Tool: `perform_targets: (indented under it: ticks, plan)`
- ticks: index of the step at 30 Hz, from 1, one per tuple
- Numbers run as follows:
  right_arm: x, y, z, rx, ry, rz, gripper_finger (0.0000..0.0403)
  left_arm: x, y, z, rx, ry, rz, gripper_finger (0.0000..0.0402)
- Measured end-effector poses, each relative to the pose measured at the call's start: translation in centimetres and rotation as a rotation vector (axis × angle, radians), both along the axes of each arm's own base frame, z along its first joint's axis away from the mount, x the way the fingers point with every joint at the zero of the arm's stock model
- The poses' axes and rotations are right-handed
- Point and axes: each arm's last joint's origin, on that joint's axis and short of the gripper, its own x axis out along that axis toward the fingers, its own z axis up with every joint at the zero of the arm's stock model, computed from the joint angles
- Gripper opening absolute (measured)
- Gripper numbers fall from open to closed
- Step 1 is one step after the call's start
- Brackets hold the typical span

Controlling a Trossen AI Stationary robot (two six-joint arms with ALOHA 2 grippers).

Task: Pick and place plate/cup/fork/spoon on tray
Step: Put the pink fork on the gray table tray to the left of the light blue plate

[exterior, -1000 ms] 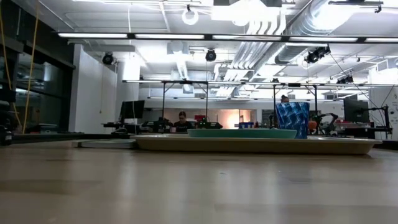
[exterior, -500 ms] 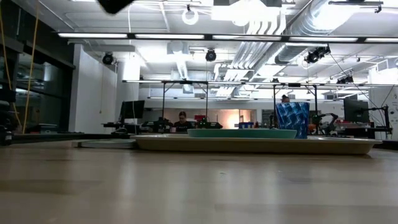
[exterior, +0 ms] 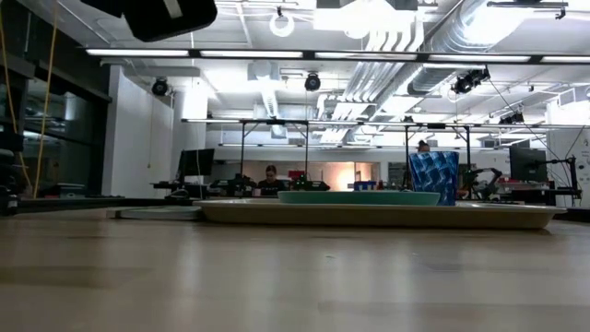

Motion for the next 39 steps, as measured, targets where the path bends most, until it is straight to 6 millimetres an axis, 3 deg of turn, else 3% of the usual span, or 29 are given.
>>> perform_targets:
  ticks: [24, 29, 35, 39]
  plan:
    - [0.6, -1.0, 0.0, -0.017, -0.011, -0.072, 0.0000, 0.8, -0.9, -2.9, 0.009, 0.106, -0.020, 0.0173]
    - [0.5, -1.0, -0.1, -0.017, -0.001, -0.068, 0.0000, 0.8, -0.9, -2.9, 0.026, 0.086, -0.028, 0.0131]
    - [0.6, -0.9, 0.0, -0.013, -0.012, -0.068, 0.0000, 0.9, -0.7, -2.9, 0.071, 0.022, -0.059, 0.0027]
    - [0.6, -0.9, 0.1, 0.001, -0.004, -0.084, 0.0000, 0.8, -0.6, -3.0, 0.082, 0.022, -0.079, 0.0022]
